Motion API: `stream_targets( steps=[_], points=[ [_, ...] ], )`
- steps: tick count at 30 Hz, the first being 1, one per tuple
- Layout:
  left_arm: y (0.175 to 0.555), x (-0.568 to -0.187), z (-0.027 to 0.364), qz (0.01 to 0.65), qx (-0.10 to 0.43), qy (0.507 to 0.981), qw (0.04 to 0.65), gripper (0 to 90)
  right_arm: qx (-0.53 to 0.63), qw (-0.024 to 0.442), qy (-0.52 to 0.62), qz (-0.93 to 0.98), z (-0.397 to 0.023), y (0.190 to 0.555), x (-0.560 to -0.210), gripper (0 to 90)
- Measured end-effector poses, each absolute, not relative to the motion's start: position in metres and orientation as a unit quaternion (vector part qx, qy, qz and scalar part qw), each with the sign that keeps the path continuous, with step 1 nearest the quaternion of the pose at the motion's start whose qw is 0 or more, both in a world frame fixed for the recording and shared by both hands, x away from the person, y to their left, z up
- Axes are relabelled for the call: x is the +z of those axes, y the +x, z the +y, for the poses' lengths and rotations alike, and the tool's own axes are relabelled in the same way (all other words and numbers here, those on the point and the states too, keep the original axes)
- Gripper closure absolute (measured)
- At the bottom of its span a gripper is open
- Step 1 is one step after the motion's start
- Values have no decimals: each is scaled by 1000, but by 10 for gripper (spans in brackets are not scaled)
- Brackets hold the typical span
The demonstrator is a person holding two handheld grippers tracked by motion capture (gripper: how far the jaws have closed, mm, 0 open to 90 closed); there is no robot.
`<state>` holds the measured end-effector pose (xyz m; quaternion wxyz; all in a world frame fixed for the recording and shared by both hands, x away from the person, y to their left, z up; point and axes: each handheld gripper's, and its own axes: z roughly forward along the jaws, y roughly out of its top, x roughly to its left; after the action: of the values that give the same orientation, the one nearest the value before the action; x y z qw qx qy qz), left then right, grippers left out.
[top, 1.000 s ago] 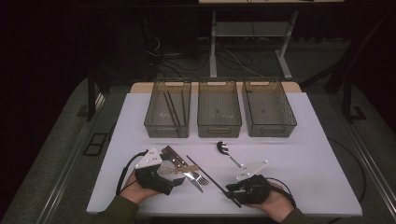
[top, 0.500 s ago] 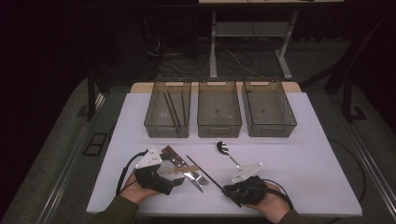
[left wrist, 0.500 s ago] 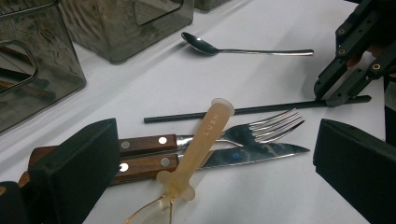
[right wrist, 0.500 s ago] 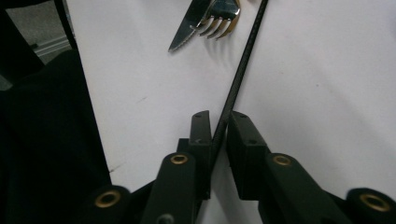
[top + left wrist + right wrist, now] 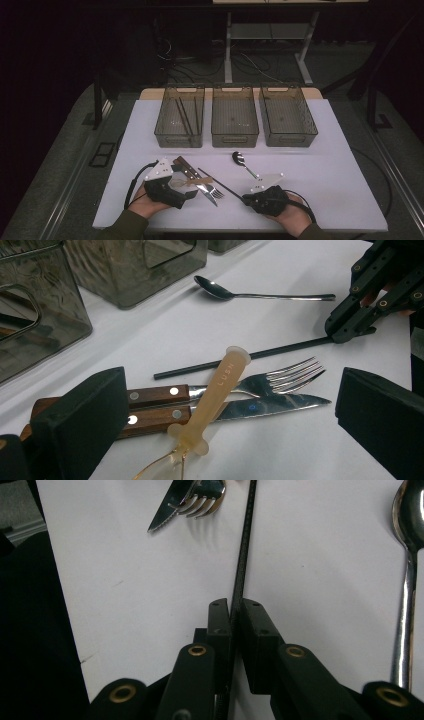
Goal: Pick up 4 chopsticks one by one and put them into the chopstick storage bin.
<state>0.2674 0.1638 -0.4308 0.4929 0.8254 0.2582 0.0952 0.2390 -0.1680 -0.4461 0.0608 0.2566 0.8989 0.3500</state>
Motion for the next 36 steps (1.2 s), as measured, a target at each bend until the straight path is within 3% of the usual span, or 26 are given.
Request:
stream_targets(
  steps=[19,36],
  points=[
    [267,-430,164,258,95,824,495,0,360,71,294,883,-177,247,-446,852],
    [267,-430,164,257,94,824,496,0,419,62,309,852,-202,256,-424,852]
  ],
)
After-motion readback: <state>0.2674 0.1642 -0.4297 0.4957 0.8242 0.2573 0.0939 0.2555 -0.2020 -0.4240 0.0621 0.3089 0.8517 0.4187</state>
